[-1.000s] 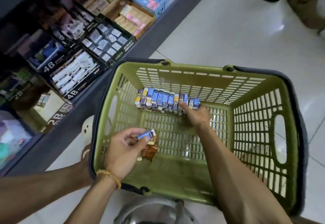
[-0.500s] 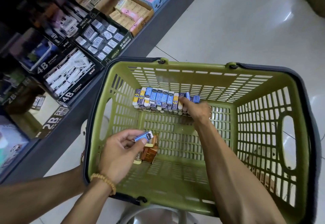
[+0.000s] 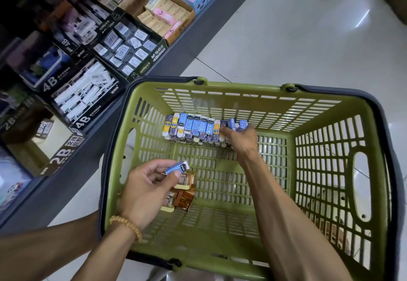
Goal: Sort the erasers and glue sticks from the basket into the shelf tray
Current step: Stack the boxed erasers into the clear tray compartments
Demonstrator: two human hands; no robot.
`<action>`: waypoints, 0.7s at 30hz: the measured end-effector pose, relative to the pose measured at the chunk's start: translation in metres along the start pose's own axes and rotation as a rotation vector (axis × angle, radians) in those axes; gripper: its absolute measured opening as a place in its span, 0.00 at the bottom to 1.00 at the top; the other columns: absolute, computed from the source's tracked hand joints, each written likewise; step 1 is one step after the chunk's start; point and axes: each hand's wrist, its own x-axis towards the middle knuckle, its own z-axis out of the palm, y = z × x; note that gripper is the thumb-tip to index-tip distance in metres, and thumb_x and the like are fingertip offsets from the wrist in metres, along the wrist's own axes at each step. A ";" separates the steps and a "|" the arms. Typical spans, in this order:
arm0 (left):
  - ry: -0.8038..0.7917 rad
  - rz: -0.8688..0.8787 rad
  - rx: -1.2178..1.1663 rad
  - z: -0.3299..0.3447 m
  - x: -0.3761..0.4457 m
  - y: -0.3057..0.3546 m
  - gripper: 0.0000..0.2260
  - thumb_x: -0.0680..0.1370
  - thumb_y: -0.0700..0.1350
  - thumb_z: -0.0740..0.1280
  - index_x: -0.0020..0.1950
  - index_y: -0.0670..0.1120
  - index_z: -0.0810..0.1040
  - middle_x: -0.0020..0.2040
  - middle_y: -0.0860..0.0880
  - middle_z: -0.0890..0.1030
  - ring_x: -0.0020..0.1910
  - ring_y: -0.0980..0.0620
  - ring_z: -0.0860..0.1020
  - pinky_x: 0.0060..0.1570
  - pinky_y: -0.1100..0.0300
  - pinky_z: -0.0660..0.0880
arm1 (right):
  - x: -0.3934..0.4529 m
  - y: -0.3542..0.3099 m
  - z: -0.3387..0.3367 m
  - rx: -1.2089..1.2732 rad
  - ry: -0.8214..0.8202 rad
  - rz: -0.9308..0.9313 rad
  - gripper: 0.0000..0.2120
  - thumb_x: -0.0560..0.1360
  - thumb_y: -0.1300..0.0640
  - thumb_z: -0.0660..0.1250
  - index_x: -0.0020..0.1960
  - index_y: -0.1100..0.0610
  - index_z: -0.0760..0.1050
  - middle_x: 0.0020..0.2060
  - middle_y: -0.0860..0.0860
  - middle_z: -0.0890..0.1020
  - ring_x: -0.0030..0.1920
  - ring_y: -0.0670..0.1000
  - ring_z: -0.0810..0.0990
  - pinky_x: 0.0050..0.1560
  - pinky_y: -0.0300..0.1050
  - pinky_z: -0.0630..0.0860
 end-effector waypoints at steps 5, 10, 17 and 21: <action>0.015 0.005 -0.031 -0.002 0.003 0.003 0.09 0.71 0.36 0.74 0.47 0.49 0.83 0.41 0.49 0.85 0.41 0.47 0.83 0.40 0.58 0.80 | -0.002 0.001 -0.006 0.071 -0.038 -0.048 0.22 0.66 0.55 0.78 0.55 0.61 0.73 0.44 0.53 0.83 0.42 0.52 0.81 0.46 0.48 0.79; 0.025 0.010 -0.071 -0.006 0.004 0.009 0.10 0.70 0.36 0.74 0.47 0.48 0.83 0.42 0.48 0.85 0.41 0.49 0.83 0.39 0.61 0.80 | -0.008 -0.001 -0.019 0.234 -0.099 -0.053 0.16 0.68 0.66 0.73 0.54 0.66 0.75 0.32 0.53 0.78 0.29 0.51 0.75 0.31 0.42 0.73; 0.016 0.077 -0.205 -0.015 -0.005 0.031 0.10 0.71 0.32 0.73 0.46 0.46 0.82 0.40 0.49 0.84 0.33 0.58 0.81 0.32 0.69 0.76 | -0.056 -0.023 -0.037 0.528 -0.309 -0.022 0.04 0.75 0.68 0.68 0.48 0.64 0.74 0.30 0.56 0.79 0.35 0.57 0.77 0.31 0.45 0.80; 0.014 0.139 -0.309 -0.027 -0.014 0.050 0.09 0.71 0.31 0.72 0.44 0.46 0.82 0.35 0.50 0.84 0.32 0.55 0.81 0.32 0.67 0.77 | -0.104 -0.057 -0.038 0.602 -0.423 -0.062 0.05 0.77 0.67 0.66 0.46 0.59 0.76 0.35 0.56 0.83 0.34 0.53 0.83 0.33 0.47 0.81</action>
